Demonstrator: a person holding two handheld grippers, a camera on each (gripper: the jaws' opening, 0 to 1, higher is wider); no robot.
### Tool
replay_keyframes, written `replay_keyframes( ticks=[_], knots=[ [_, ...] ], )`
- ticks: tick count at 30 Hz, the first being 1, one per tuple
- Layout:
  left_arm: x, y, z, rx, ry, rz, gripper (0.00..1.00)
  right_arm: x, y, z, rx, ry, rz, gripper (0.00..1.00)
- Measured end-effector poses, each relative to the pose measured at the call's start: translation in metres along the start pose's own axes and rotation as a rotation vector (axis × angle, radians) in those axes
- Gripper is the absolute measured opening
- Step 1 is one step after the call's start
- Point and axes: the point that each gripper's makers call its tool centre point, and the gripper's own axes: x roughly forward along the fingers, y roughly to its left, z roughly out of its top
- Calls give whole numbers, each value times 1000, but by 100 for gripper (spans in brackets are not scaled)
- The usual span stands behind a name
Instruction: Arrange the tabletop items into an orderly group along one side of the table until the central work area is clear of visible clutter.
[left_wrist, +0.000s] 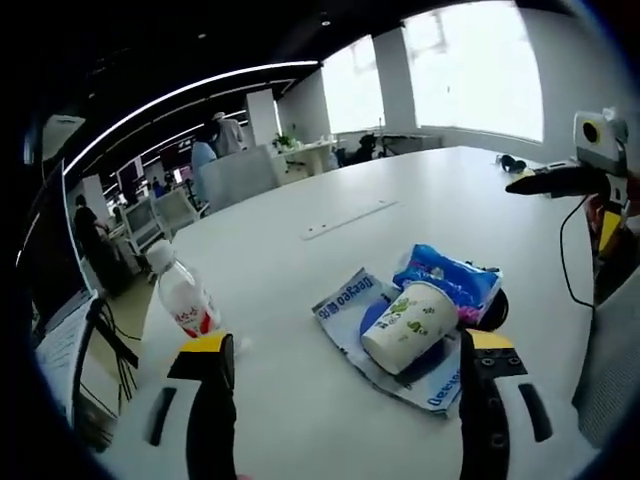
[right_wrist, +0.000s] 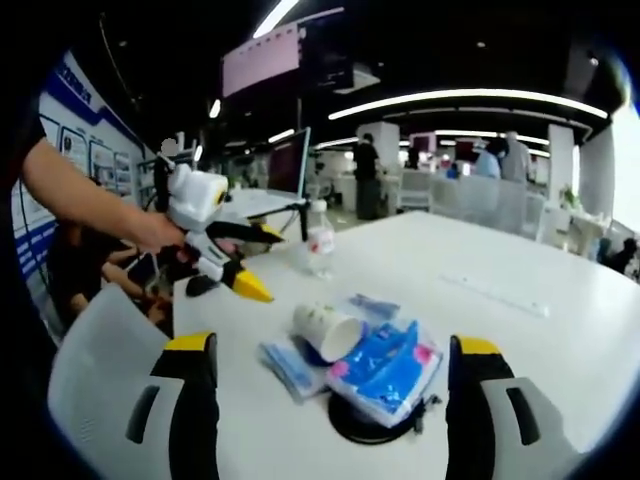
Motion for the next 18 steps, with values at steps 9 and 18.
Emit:
replay_keyframes(
  ticks=[9,18],
  knots=[
    [21,-21,6,68,8,-74,90,-9,-8,-5,-6,13,-45,89],
    [33,-39,3,146,30,-141,87,-14,-12,-10,13,15,-71,86]
  ],
)
